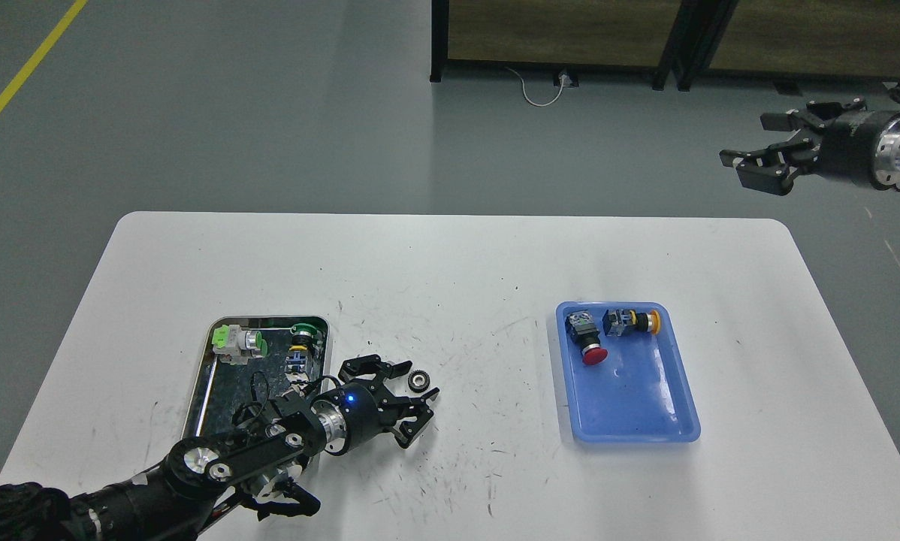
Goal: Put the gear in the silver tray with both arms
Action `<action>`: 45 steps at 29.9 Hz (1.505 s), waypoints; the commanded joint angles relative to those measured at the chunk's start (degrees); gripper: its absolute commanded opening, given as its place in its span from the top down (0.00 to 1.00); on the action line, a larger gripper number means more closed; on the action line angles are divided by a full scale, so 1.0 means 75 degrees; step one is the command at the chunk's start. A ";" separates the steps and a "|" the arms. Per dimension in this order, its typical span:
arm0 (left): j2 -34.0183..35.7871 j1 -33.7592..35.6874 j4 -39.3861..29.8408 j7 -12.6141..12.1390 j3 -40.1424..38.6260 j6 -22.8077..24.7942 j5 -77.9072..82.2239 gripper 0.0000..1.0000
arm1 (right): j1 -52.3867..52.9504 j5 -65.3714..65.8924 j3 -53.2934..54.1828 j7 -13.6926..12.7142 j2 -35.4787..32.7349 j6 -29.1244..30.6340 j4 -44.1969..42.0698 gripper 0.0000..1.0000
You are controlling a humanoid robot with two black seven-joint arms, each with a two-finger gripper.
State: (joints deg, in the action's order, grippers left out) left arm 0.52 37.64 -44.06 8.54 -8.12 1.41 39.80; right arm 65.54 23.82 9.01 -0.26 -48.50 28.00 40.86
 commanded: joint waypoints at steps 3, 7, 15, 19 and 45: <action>-0.0011 0.0031 -0.0020 -0.0049 0.0134 0.0000 0.0002 0.67 | -0.0019 0.0000 0.0006 0.0000 -0.0002 0.0000 0.0001 0.22; -0.0011 0.0067 -0.0055 -0.0084 0.0158 0.0023 0.0002 0.79 | -0.0019 0.0011 0.0006 0.0012 -0.0002 0.0000 0.0001 0.22; 0.0199 0.0382 -0.0664 -0.0178 -0.0088 0.0046 -0.0022 0.82 | -0.0031 0.0023 -0.0006 0.0035 -0.0002 0.0000 0.0001 0.22; 0.1170 0.0745 -0.1295 -0.0271 -0.0288 0.0070 -0.0547 0.81 | -0.0031 0.0023 0.0006 0.0035 0.0068 0.0000 0.0001 0.22; 0.5650 -0.0871 -0.4193 -0.0154 -0.0300 -0.0117 -0.0842 0.79 | -0.0207 0.0105 0.0217 0.0035 0.1252 0.0000 -0.0667 0.22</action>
State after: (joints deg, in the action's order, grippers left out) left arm 44.40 31.40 -76.52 7.36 -10.25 1.10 33.54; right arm 64.06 24.52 10.64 0.01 -39.94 28.00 36.65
